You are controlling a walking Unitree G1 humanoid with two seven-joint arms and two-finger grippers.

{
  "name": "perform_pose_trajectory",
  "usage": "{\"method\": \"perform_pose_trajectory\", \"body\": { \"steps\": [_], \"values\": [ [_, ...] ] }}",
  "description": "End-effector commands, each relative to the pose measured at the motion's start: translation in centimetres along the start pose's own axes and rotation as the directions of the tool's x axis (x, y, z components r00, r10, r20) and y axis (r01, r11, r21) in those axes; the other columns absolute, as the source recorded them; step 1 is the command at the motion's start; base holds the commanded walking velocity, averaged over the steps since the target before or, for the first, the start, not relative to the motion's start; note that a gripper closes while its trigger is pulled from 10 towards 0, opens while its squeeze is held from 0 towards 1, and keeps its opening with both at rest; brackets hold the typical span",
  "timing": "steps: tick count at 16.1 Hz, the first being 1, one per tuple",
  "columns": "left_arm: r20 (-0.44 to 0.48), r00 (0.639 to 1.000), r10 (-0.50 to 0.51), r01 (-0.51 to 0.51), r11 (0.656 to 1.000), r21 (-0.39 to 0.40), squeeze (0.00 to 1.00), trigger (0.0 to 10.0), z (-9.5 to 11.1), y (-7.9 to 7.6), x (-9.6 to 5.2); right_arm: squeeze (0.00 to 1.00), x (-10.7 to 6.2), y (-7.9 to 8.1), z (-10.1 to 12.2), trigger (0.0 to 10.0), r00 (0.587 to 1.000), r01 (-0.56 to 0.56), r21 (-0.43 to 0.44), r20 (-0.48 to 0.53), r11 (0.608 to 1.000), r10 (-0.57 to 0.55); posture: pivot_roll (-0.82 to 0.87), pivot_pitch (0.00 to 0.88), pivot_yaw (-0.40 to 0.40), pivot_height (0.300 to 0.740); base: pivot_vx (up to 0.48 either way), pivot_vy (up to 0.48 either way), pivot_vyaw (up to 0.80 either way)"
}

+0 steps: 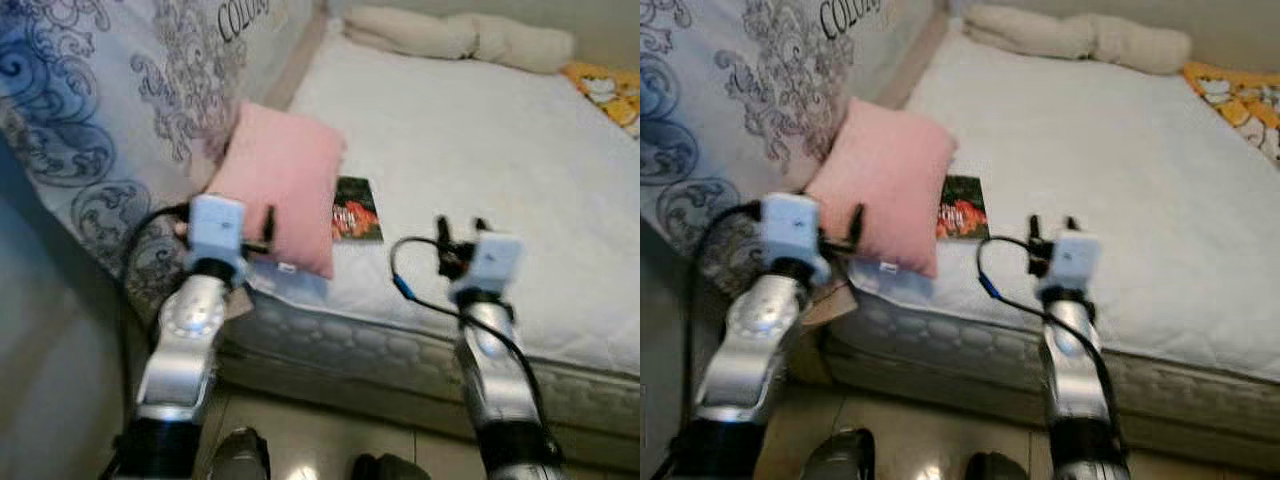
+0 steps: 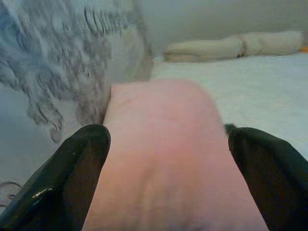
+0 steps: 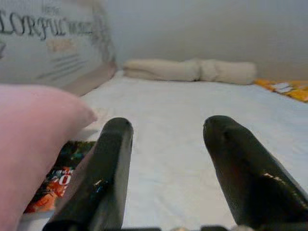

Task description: Clean up the room

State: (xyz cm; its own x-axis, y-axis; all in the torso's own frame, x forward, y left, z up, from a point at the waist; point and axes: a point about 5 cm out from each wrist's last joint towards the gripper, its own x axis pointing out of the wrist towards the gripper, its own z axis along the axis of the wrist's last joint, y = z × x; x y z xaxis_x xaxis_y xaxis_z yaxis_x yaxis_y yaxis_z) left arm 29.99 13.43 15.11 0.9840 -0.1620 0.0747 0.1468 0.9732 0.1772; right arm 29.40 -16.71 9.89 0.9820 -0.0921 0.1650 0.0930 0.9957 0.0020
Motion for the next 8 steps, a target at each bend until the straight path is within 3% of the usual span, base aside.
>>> {"method": "perform_pose_trajectory", "body": {
  "steps": [1, 3, 8],
  "values": [
    [-0.004, 1.000, -0.018, 0.018, 1.000, 0.018, 0.00, 10.0, -0.3, 0.2, -0.1, 1.00, -0.2, -0.1, 0.7, 10.0, 1.000, 0.010, -0.010, 0.008, 1.000, -0.010, 0.06, 0.033, -0.044, 0.736, 0.000, 0.000, 0.00],
    [-0.006, 1.000, -0.028, 0.029, 0.999, 0.041, 0.00, 10.0, -0.4, 0.3, 0.3, 1.00, -1.6, -0.7, -0.1, 10.0, 0.999, 0.033, -0.011, -0.025, 0.999, -0.033, 0.05, 0.026, -0.033, 0.736, 0.000, 0.000, 0.00],
    [0.005, 0.997, -0.082, 0.082, 0.994, 0.067, 0.00, 10.0, -0.3, -0.2, 1.0, 1.00, -1.7, -0.9, 0.2, 10.0, 0.997, 0.064, 0.000, -0.039, 0.998, -0.064, 0.04, 0.000, -0.003, 0.736, 0.000, 0.000, 0.00]
  ]
}}
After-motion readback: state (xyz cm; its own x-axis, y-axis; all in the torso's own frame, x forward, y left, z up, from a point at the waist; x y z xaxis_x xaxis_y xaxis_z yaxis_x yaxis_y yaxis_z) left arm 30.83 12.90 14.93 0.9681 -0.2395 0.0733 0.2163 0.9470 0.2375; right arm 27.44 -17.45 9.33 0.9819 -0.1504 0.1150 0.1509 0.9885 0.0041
